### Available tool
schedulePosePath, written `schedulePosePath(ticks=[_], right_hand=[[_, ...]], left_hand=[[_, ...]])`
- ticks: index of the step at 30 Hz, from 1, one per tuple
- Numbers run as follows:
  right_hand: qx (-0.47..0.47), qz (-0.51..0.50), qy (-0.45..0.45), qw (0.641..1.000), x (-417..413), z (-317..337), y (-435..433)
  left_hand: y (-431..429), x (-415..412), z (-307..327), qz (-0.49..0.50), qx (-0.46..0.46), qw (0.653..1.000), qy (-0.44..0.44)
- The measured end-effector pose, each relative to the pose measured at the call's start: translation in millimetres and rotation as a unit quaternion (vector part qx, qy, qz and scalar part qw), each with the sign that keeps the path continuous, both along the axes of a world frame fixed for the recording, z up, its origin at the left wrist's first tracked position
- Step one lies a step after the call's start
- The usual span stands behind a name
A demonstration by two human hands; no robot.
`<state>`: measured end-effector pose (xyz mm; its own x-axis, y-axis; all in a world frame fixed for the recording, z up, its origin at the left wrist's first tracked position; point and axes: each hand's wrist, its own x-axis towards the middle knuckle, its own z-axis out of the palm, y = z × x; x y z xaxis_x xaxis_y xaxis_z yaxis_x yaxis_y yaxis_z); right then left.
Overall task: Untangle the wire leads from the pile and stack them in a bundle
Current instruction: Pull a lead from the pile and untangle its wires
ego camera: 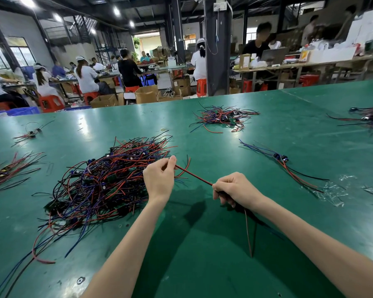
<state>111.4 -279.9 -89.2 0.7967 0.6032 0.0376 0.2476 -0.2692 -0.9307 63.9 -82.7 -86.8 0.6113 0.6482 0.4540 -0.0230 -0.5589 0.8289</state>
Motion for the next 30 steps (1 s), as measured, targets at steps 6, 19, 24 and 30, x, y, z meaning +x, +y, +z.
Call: schedulePosePath(ticks=[6,19,24,30], right_hand=[[0.006,0.008,0.012,1.000,-2.2,1.6,2.6],[-0.008,0.010,0.027,1.000,-1.9,2.1,1.9],[0.007,0.003,0.052,0.999,-0.5,-0.5,0.9],[0.032,-0.005,0.061,0.998,0.0,-0.4,1.8]], left_hand=[[1.6,5.1,-0.2,-0.039,-0.181,0.982,-0.047],[-2.2,0.7,-0.3,-0.074,-0.275,0.957,-0.060],[-5.6,-1.0,0.1,-0.104,-0.312,0.942,-0.070],[-7.6,-0.1,2.7,-0.151,-0.380,0.911,-0.062]])
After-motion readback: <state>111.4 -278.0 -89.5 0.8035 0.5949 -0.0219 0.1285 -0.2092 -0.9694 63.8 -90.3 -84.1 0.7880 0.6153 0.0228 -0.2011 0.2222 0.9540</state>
